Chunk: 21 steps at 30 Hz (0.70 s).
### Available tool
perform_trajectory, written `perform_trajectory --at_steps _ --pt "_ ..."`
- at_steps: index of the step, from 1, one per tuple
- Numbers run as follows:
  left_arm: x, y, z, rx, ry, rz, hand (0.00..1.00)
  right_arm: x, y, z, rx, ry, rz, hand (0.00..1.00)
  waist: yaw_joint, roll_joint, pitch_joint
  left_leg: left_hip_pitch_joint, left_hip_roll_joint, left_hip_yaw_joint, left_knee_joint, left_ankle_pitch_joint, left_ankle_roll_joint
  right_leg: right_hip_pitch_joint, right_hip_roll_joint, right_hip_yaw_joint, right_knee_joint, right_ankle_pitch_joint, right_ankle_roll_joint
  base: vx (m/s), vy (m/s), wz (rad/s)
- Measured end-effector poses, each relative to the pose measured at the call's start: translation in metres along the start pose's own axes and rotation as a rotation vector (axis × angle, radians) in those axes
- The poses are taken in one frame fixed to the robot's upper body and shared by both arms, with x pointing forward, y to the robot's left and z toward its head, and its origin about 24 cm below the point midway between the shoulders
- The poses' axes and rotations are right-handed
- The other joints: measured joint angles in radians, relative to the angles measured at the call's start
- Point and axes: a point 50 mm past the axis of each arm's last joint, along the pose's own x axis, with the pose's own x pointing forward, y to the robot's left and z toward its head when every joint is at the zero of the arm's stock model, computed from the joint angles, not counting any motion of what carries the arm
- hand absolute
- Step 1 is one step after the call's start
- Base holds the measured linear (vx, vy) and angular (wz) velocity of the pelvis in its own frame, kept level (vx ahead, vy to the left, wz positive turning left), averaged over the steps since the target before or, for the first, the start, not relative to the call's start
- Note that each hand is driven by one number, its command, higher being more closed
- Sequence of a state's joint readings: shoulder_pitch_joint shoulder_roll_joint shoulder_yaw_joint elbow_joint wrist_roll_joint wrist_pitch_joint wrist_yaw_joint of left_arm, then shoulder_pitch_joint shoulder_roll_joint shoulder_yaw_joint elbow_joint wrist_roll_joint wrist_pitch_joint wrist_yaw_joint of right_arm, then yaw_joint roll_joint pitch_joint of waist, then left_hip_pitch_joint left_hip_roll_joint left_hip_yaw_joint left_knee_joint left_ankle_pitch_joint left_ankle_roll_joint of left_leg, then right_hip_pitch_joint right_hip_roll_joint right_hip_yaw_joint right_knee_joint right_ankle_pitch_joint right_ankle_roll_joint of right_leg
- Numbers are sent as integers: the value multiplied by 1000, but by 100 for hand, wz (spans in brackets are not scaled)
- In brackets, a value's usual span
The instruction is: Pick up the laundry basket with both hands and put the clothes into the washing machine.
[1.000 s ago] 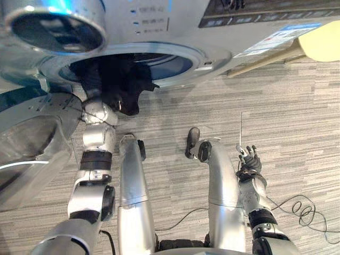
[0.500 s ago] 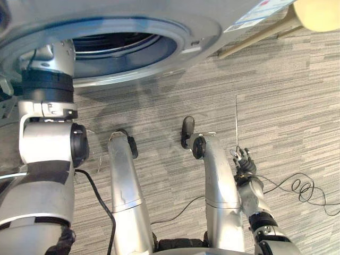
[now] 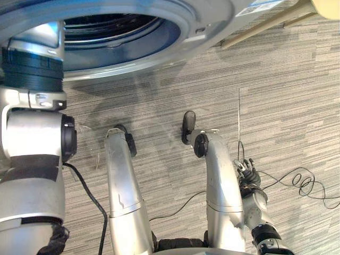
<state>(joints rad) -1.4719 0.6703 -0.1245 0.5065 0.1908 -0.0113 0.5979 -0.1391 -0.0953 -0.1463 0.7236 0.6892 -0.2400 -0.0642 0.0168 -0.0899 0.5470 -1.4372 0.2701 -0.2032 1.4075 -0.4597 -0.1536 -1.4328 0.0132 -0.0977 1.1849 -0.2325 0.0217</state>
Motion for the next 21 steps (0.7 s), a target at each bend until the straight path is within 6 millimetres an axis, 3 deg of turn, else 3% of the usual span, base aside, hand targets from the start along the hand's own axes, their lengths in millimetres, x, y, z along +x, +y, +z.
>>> perform_trajectory --at_steps 3,4,7,15,21 --pt "-7 -4 -42 -39 233 -79 0 0 -1 -1 24 9 -8 0 -2 0 0 0 4 0 -7 -2 3 -1 0 -1 -8 3 2 10 19 -4" --pt "-13 -6 -62 -138 371 -111 0 0 -1 -3 28 18 -10 0 -3 0 0 0 7 0 -13 -2 3 -1 1 -4 -15 4 2 27 30 -6" --pt "-28 -13 -88 -259 550 -176 0 -1 -6 -9 37 53 -32 0 -4 -2 1 -2 8 -1 -18 2 -3 -1 2 -7 -20 5 2 42 28 -2" --pt "-32 -22 -86 -221 525 -248 0 -2 -7 -10 29 60 -32 0 -2 -4 2 -3 6 0 -9 -1 1 1 2 -7 -16 5 2 36 36 0" --pt "-58 -27 -105 -237 595 -352 0 -3 -11 -9 25 61 -38 0 -3 -4 2 3 6 -1 -7 -3 6 5 -4 -7 -11 5 2 0 5 0"
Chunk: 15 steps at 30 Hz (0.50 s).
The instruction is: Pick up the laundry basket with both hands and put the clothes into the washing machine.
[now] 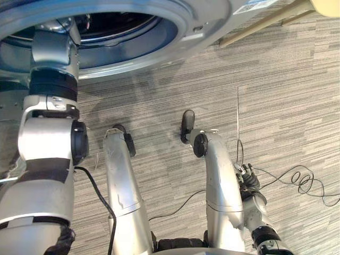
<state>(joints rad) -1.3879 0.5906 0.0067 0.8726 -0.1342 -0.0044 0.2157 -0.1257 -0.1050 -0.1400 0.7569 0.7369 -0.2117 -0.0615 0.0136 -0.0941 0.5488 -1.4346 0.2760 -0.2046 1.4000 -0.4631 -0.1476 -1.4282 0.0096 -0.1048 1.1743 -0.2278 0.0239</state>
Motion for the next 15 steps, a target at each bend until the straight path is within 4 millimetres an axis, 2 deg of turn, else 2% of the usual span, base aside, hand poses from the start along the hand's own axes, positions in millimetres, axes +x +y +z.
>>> perform_trajectory --at_steps 4,8,11,13,14,15 --pt "-15 -2 -41 -110 128 -14 0 -1 -1 0 1 1 -4 0 1 0 0 7 -4 1 2 3 -5 3 -9 -1 18 -6 -7 9 7 7" --pt "-35 -16 -73 -83 195 -37 0 0 0 0 1 1 -1 0 2 0 0 45 -4 9 -6 2 -5 32 -12 3 19 -12 -8 25 14 4" --pt "-69 -44 -108 -105 269 -95 0 0 2 -1 6 3 3 0 4 1 -1 132 -5 31 -61 4 -2 105 -15 13 -13 -15 -8 28 -14 13" --pt "-110 -69 -142 -142 382 -128 0 -1 5 -3 5 6 0 0 4 5 -4 240 -18 62 -160 37 2 196 -33 19 -70 -14 -9 23 -66 34" --pt "-124 -75 -155 -143 438 -138 0 -1 5 -5 3 13 -6 0 4 5 -4 274 -20 73 -192 47 -1 223 -38 21 -87 -15 -11 33 -73 38" --pt "-150 -80 -177 -143 537 -147 0 -1 7 -7 11 24 -18 0 2 7 -5 328 -33 83 -238 61 -2 267 -48 23 -111 -16 -14 81 -110 34"
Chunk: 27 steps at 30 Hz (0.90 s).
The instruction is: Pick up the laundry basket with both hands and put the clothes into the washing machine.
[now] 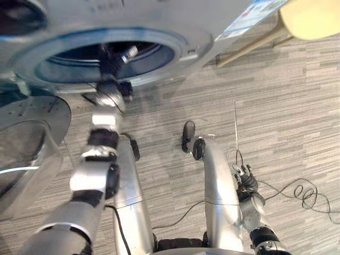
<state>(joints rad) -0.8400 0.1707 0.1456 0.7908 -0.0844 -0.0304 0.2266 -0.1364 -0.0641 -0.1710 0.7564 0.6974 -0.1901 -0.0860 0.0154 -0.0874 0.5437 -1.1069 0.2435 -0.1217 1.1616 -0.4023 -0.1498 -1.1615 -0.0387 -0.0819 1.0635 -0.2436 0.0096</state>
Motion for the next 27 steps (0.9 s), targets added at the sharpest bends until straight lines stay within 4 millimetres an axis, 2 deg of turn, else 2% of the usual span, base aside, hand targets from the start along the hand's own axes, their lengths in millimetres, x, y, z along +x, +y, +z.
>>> perform_trajectory --at_steps 1,2,3,4,5,6,7,8,9,11,13,14,15,16,18,20,24,27 --pt "-23 -1 -52 13 160 5 0 1 -1 0 17 0 -26 0 2 4 -3 87 -8 15 -78 25 -8 73 -9 0 -43 -1 -4 87 -113 33" --pt "-36 -1 -75 23 231 8 0 1 -1 1 19 -2 -31 0 1 4 -3 128 -12 22 -111 36 -11 105 -12 0 -60 -2 -7 119 -139 32" --pt "-62 0 -114 60 357 9 0 1 1 1 21 -7 -37 0 6 6 -5 204 -17 34 -174 61 -19 167 -18 -1 -92 -5 -13 87 -96 20" --pt "-76 2 -131 86 413 7 0 1 1 1 16 -9 -37 0 11 6 -5 245 -18 41 -206 67 -22 202 -20 -1 -108 -6 -16 148 -134 16" --pt "-103 6 -159 128 504 4 0 1 0 -1 6 -5 -40 0 25 8 -6 337 -23 49 -273 75 -26 277 -24 -3 -142 -10 -24 130 -110 18" --pt "-119 9 -172 157 532 -6 0 -1 -5 -4 -6 6 -57 0 29 15 -41 379 -32 47 -318 88 -21 316 -33 -13 -165 -13 -28 162 -132 41" --pt "-144 13 -194 169 622 -9 0 -6 -19 -11 -22 29 -100 0 35 37 -129 409 -38 41 -379 110 -21 350 -46 -34 -200 -15 -31 168 -108 57" --pt "-162 17 -208 165 696 -7 0 -9 -27 -16 -26 50 -131 0 43 55 -162 486 -45 40 -451 133 -22 426 -56 -50 -243 -16 -31 180 -98 52" --pt "-170 19 -214 157 726 -1 0 -10 -31 -19 -29 59 -143 0 48 62 -170 535 -52 40 -489 145 -16 470 -64 -56 -264 -17 -31 222 -68 46" --pt "-204 30 -234 140 835 31 0 -20 -47 -32 -57 114 -185 0 55 85 -237 645 -64 39 -606 182 -16 580 -81 -84 -338 -16 -28 179 -27 48" --pt "-239 45 -250 108 939 88 0 -35 -68 -52 -63 200 -254 0 56 102 -333 763 -76 41 -763 248 -6 696 -107 -119 -432 -11 -11 209 0 60" --pt "-247 49 -253 98 965 110 0 -38 -71 -55 -57 212 -269 0 56 108 -350 796 -77 41 -804 265 0 728 -108 -136 -463 -7 -6 197 27 43" --pt "-263 56 -259 73 1019 145 0 -44 -77 -62 -52 241 -295 0 56 112 -386 853 -78 42 -888 300 15 779 -114 -164 -527 -2 3 226 70 27" --pt "-275 60 -264 55 1059 169 0 -49 -82 -68 -55 272 -308 0 56 129 -427 899 -80 43 -956 324 28 827 -125 -196 -576 8 14 195 78 24" --pt "-291 66 -269 42 1118 197 0 -53 -85 -74 -74 308 -307 0 55 137 -468 941 -84 44 -1007 343 37 885 -125 -214 -636 35 36 212 101 20" --pt "-298 68 -271 26 1145 203 0 -56 -86 -81 -92 346 -310 0 57 147 -495 971 -85 50 -1025 352 23 932 -120 -220 -684 56 40 181 103 10" --pt "-301 70 -272 4 1160 226 0 -54 -68 -92 -166 401 -232 0 58 142 -504 989 -78 78 -997 352 22 1018 -106 -228 -788 101 47 116 93 4" --pt "-295 72 -270 -25 1131 245 0 -53 -48 -103 -217 449 -156 0 58 124 -492 948 -78 88 -815 347 22 1106 -96 -246 -868 136 37 21 6 5"
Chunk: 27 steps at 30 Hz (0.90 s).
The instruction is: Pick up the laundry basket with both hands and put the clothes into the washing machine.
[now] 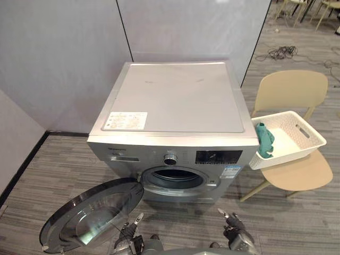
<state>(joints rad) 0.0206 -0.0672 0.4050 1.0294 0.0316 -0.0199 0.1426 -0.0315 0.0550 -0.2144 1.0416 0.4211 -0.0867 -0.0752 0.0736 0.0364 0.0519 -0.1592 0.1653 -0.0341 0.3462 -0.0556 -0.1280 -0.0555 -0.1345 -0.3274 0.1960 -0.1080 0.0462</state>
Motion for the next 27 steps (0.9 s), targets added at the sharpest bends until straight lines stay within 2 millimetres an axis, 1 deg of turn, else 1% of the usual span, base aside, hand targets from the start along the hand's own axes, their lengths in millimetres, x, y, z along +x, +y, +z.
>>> perform_trajectory --at_steps 2,3,4,5,6,7,8,9,10,11,12,13,14,15,16,17,18,19,20,21,22,23,24,25,26,27 --pt "0 -1 1 -23 -6 -10 0 1 11 2 -31 -3 45 0 2 0 1 -34 10 -7 132 -7 -5 41 21 7 -26 3 -2 -68 -6 -10" --pt "0 -2 0 -24 -5 -13 0 1 14 4 -37 -7 52 0 2 3 1 -37 10 -22 140 -15 -13 41 27 14 -27 5 -3 -54 -16 -13" --pt "-1 -3 0 -25 -3 -14 0 2 15 5 -48 -11 58 0 2 11 0 -36 10 -41 143 -30 -14 38 32 20 -28 6 -2 -59 19 -38" --pt "-2 -4 -7 -27 17 -19 0 4 11 13 -73 -28 50 0 13 37 -11 -21 3 -84 128 -86 -15 25 50 53 -41 15 7 -67 70 -58" --pt "-3 -4 -11 -26 32 -21 0 4 10 15 -79 -32 47 0 25 45 -15 1 0 -90 99 -110 0 17 57 79 -48 20 5 -66 123 -101" --pt "-5 -2 -21 -31 64 -16 0 5 10 17 -87 -36 48 0 29 50 -19 51 2 -95 19 -148 32 5 71 125 -63 39 10 -36 126 -89" --pt "-5 -1 -24 -31 71 -10 0 5 10 18 -89 -39 49 0 28 54 -24 72 4 -96 -27 -173 27 -4 81 142 -70 48 15 -19 117 -103" --pt "-4 5 -23 -19 70 -5 0 5 9 16 -89 -31 47 0 29 40 -32 88 -12 -66 -62 -176 22 0 81 189 -113 82 24 -18 128 -100" --pt "-4 10 -25 -13 76 3 0 4 7 13 -90 -22 43 0 31 21 -43 88 -25 -32 -78 -175 25 2 76 232 -169 127 27 -2 138 -100" --pt "-4 12 -25 -8 76 2 0 4 6 11 -94 -15 43 0 31 19 -44 90 -29 -15 -84 -173 30 2 71 250 -196 148 29 17 187 -100" --pt "-3 14 -23 8 72 2 0 2 4 5 -117 3 43 0 24 -5 -55 100 -42 22 -98 -169 39 5 59 281 -238 189 23 30 145 -67" --pt "-2 15 -22 21 73 2 0 1 1 2 -130 11 41 0 22 -4 -55 104 -45 37 -101 -169 39 4 57 292 -246 194 26 28 135 -65" --pt "-1 14 -21 49 74 -4 0 0 -2 -2 -145 23 39 0 21 -9 -55 109 -47 56 -101 -169 40 -2 55 308 -246 199 31 38 99 -55" --pt "0 11 -17 70 66 -15 0 -1 -5 -5 -164 33 43 0 19 -12 -44 120 -47 80 -101 -172 43 -24 57 334 -218 198 30 52 106 -74" --pt "1 6 -10 90 51 -28 0 -1 -5 -5 -169 30 47 0 20 -13 -38 118 -44 116 -100 -173 45 -82 64 356 -154 189 21 50 94 -79" --pt "2 4 -7 98 41 -34 0 -1 -3 -2 -168 20 53 0 23 -14 -31 115 -43 136 -102 -172 46 -119 69 363 -114 187 19 -7 55 -96" --pt "3 -1 0 113 23 -46 0 0 0 3 -169 2 65 0 24 -23 -21 102 -44 182 -110 -168 53 -196 73 364 -34 181 12 -59 32 -88" --pt "4 -3 3 120 14 -53 0 1 2 4 -171 -2 70 0 25 -29 -12 100 -46 202 -118 -165 57 -225 73 363 0 180 13 -111 -10 -93" --pt "4 -7 8 143 -4 -65 0 1 3 5 -171 -3 71 0 10 -37 6 113 -42 244 -127 -161 66 -257 55 336 62 145 -3 -80 -44 -53" --pt "4 -10 10 149 -13 -72 0 0 0 3 -169 3 65 0 5 -29 17 123 -44 252 -128 -160 67 -267 39 312 113 109 -24 9 -93 -29" --pt "3 -14 13 149 -29 -82 0 -1 -6 0 -164 4 52 0 -1 -30 19 153 -40 258 -131 -156 66 -295 0 239 253 28 -69 99 -114 1" --pt "2 -18 17 152 -51 -91 0 -1 -7 2 -165 -5 49 0 -3 -29 18 165 -33 257 -129 -153 62 -301 -45 182 345 -10 -83 148 -159 14" --pt "2 -23 20 160 -70 -105 0 -2 -10 2 -151 -3 36 0 -1 -28 17 173 -19 249 -128 -147 51 -294 -106 132 417 -32 -79 116 -162 19" --pt "2 -24 21 157 -79 -110 0 -2 -12 0 -148 2 30 0 2 -29 17 173 -10 243 -127 -144 42 -288 -137 118 429 -39 -68 122 -243 24" --pt "1 -25 22 160 -85 -115 0 -2 -12 -2 -141 9 25 0 1 -36 16 170 0 224 -125 -137 22 -274 -203 103 409 -37 -64 120 -342 11" --pt "1 -22 20 159 -87 -100 0 -3 -11 -7 -151 27 25 0 1 -70 4 170 3 216 -117 -145 -14 -253 -249 94 314 4 -58 143 -464 -5"
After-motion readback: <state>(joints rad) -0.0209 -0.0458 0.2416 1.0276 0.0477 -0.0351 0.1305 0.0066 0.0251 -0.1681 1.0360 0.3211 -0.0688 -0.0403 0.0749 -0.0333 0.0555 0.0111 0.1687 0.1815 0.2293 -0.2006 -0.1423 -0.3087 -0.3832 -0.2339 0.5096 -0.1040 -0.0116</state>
